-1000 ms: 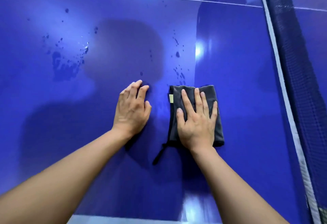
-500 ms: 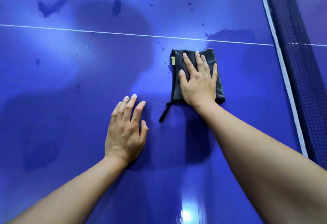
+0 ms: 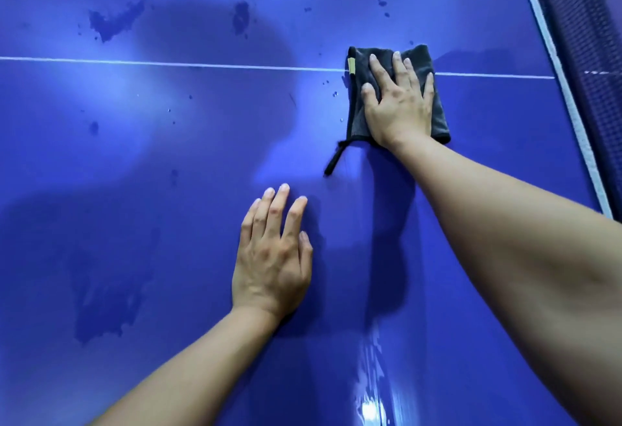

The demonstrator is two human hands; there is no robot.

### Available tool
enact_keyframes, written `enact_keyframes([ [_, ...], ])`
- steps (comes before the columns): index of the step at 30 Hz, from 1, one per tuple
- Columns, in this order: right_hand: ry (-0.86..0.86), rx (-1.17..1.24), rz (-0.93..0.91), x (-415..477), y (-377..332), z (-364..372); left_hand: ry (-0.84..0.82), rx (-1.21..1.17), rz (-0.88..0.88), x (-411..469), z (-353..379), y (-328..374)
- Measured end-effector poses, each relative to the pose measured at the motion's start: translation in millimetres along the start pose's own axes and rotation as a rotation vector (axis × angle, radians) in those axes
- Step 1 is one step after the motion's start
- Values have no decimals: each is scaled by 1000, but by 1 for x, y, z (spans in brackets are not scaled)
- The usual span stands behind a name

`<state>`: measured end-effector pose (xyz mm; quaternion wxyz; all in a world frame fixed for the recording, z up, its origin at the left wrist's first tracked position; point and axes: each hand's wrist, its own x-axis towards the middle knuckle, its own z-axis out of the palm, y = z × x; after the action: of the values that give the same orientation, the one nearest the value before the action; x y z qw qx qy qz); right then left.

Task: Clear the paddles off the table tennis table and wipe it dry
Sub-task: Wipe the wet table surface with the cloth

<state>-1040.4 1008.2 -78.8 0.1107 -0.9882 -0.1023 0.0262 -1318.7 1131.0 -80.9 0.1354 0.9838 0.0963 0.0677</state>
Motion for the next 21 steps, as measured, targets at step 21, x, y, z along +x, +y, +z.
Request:
enact_keyframes([
  [21,-41,40,-246,-449,0,10,-41,-52,-43,-246,-30,5],
])
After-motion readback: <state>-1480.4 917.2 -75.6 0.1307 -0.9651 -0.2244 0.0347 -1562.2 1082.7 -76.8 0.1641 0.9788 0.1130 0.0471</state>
